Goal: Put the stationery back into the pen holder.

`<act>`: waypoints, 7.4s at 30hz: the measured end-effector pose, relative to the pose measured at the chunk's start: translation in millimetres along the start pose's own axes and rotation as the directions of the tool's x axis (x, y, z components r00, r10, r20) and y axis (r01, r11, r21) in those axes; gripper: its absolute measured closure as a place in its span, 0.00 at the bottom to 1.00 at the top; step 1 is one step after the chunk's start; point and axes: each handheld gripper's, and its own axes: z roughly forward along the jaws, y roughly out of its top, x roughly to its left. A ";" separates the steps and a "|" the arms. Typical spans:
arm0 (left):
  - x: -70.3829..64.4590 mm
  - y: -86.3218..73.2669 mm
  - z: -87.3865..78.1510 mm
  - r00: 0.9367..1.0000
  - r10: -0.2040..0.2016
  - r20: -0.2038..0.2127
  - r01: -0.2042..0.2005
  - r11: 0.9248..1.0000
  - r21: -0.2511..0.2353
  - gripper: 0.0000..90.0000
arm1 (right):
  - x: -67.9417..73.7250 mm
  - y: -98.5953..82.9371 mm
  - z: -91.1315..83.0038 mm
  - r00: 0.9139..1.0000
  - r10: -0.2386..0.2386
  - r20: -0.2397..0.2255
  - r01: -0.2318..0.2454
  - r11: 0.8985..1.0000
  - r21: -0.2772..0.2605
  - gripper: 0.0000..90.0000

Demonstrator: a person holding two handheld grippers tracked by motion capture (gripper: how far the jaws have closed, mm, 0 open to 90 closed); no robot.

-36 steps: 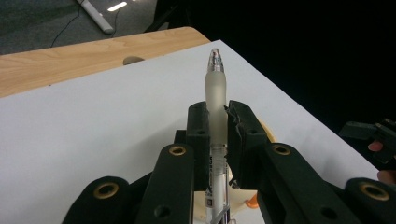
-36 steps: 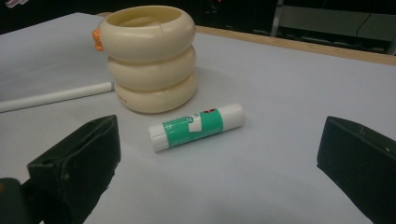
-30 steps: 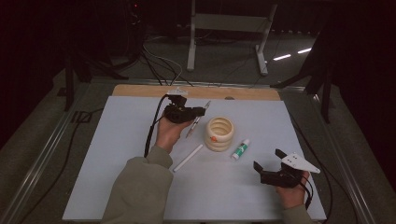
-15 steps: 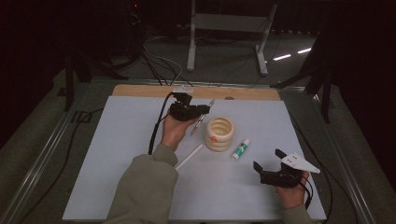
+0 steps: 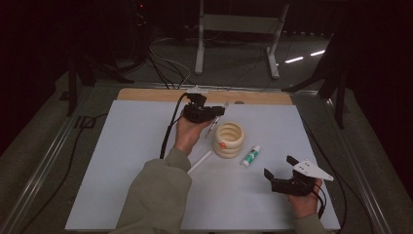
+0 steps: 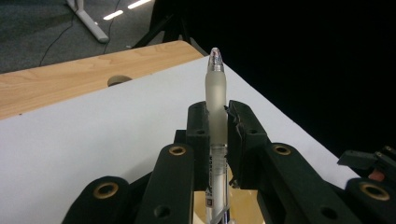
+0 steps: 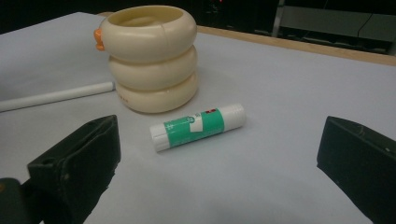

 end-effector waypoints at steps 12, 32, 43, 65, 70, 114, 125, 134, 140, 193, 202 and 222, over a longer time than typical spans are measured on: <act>-4.7 6.4 6.7 1.000 0.003 0.001 -0.003 1.000 -0.006 0.89 | 0.0 0.2 0.0 1.000 -0.001 -0.002 0.001 1.000 -0.002 0.00; -16.4 13.5 17.3 1.000 0.016 0.012 -0.016 1.000 -0.021 0.89 | 0.3 0.1 0.0 1.000 -0.002 -0.004 0.002 1.000 -0.001 0.00; -18.1 14.2 19.3 1.000 0.020 0.012 -0.020 1.000 -0.024 0.89 | 0.8 0.2 -0.2 1.000 -0.002 -0.005 0.002 1.000 -0.002 0.00; -15.6 13.9 19.2 1.000 0.008 0.014 -0.007 0.999 -0.034 0.89 | 1.0 0.1 -0.1 1.000 -0.003 -0.005 0.003 1.000 0.001 0.00; -16.3 14.1 19.4 1.000 0.008 0.016 -0.007 0.999 -0.037 0.89 | 1.1 0.0 0.0 1.000 -0.006 -0.004 0.006 1.000 0.000 0.00; -6.2 -32.5 41.0 1.000 -0.012 0.013 0.012 0.998 0.060 0.88 | 1.1 0.0 -0.3 1.000 -0.003 -0.004 0.003 1.000 0.001 0.00; -8.6 -33.1 43.7 1.000 -0.008 0.008 0.008 0.999 0.040 0.88 | 1.0 0.0 -0.3 1.000 -0.004 -0.003 0.004 1.000 0.001 0.00; -8.1 -39.8 51.3 1.000 0.000 -0.009 0.000 0.997 0.072 0.88 | 1.0 -0.1 -0.4 1.000 -0.006 -0.003 0.006 1.000 0.001 0.00; -7.0 -43.5 54.6 1.000 -0.006 -0.005 0.006 0.996 0.090 0.88 | 0.8 -0.1 -0.4 1.000 -0.003 -0.003 0.003 1.000 0.002 0.00; -2.9 -55.9 -16.8 0.998 0.013 -0.069 -0.008 0.998 0.066 0.01 | -0.2 -0.8 -1.4 1.000 0.001 0.001 -0.001 1.000 0.002 0.00; 0.0 -72.7 -20.1 0.994 0.023 -0.103 -0.007 0.989 0.150 0.01 | -0.4 -1.3 -1.7 1.000 0.002 0.001 -0.002 1.000 0.004 0.00; 6.3 -105.0 -14.5 0.986 0.051 -0.156 0.004 0.942 0.336 0.10 | 0.4 -1.3 -0.4 1.000 0.001 -0.002 -0.001 1.000 0.010 0.00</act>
